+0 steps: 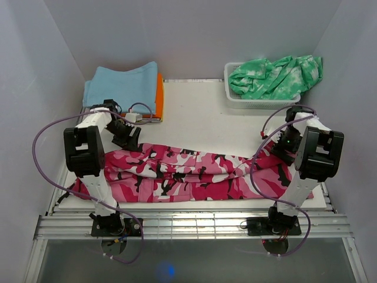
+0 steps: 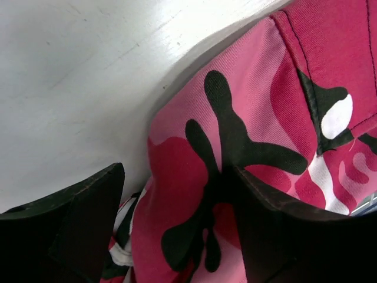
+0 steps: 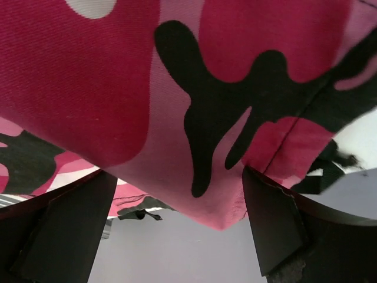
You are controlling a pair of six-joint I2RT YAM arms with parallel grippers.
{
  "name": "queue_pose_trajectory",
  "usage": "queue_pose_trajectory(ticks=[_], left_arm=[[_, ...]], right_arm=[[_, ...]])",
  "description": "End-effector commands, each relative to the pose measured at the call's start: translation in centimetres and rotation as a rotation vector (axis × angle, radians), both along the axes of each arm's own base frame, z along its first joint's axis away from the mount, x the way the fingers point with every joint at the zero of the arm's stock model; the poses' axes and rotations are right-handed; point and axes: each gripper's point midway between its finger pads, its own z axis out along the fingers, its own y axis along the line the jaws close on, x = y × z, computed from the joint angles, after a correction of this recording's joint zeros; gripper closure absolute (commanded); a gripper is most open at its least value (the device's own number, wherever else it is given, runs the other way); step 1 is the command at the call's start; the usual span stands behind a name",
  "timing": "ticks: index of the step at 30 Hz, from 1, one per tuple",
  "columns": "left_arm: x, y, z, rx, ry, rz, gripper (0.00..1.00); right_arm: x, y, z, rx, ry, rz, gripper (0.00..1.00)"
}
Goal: Fold and stack the trousers
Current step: Flatten the trousers out
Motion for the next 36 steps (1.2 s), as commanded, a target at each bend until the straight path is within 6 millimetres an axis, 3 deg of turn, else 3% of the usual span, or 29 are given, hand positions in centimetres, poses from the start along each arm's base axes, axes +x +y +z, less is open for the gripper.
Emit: queue_pose_trajectory(ticks=[1, 3, 4, 5, 6, 7, 9, 10, 11, 16, 20, 21, 23, 24, 25, 26, 27, 31, 33, 36], left_arm=[[-0.8, -0.1, 0.9, 0.008, -0.021, 0.004, 0.21], [-1.3, -0.1, 0.6, 0.01, -0.008, 0.005, 0.36], [-1.6, -0.1, 0.3, 0.009, -0.001, 0.007, 0.44], [-1.7, -0.1, 0.2, 0.012, 0.001, 0.015, 0.57], [-1.8, -0.1, 0.3, 0.013, 0.001, 0.018, 0.64], [-1.8, -0.2, 0.4, 0.01, -0.004, 0.022, 0.82], [-1.7, -0.2, 0.9, 0.01, -0.02, 0.035, 1.0], [-1.6, -0.3, 1.3, 0.004, -0.033, 0.036, 1.0], [-1.5, -0.4, 1.8, 0.002, -0.047, 0.036, 1.0], [-1.0, -0.5, 3.2, -0.004, -0.066, 0.065, 1.0], [-1.5, -0.7, 3.7, -0.01, -0.047, 0.093, 1.0], [-1.4, -0.7, 4.0, -0.013, -0.048, 0.106, 1.0], [-0.5, -0.7, 5.4, -0.017, -0.084, 0.127, 1.0], [-0.5, -0.7, 5.5, -0.017, -0.087, 0.127, 1.0], [-0.3, -0.7, 5.8, -0.02, -0.088, 0.139, 1.0], [-0.1, -0.4, 6.2, -0.022, -0.096, 0.155, 1.0], [0.4, -0.3, 6.7, -0.027, -0.112, 0.167, 1.0], [2.4, 0.8, 9.2, -0.052, -0.157, 0.261, 1.0], [3.6, 2.4, 10.7, -0.061, -0.198, 0.318, 1.0], [5.8, 5.8, 13.7, -0.088, -0.258, 0.431, 1.0]], right_arm=[[2.1, -0.8, 1.7, -0.044, -0.133, -0.034, 0.08], [3.1, -0.3, 1.8, -0.006, -0.142, -0.065, 0.09], [5.1, 0.3, 3.3, 0.042, -0.202, -0.086, 0.09], [5.2, 1.0, 3.8, 0.08, -0.188, -0.093, 0.1], [5.9, 1.2, 4.6, 0.1, -0.204, -0.095, 0.1], [7.1, 2.6, 6.2, 0.173, -0.23, -0.088, 0.1], [9.1, 4.5, 8.9, 0.243, -0.259, -0.059, 0.11], [10.2, 4.9, 9.4, 0.237, -0.283, -0.046, 0.11], [10.8, 5.6, 8.7, 0.22, -0.274, -0.02, 0.11], [13.4, 6.6, 3.5, 0.114, -0.233, 0.17, 0.12], [12.2, 6.7, -0.7, 0.092, -0.102, 0.234, 0.15], [11.9, 6.8, -1.5, 0.067, -0.084, 0.255, 0.21], [11.3, 6.5, -2.3, 0.039, -0.077, 0.266, 0.49], [11.5, 6.5, -2.3, 0.038, -0.084, 0.266, 0.5], [11.5, 6.4, -2.2, 0.034, -0.087, 0.269, 0.67], [11.6, 6.3, -1.6, 0.03, -0.103, 0.272, 0.83], [11.9, 6.2, -1.1, 0.027, -0.12, 0.27, 0.92], [15.3, 5.8, 4.7, 0.036, -0.296, 0.247, 0.92], [18.1, 5.1, 9.4, 0.036, -0.437, 0.23, 0.92], [19.6, 3.7, 15.1, 0.074, -0.597, 0.198, 0.92]])
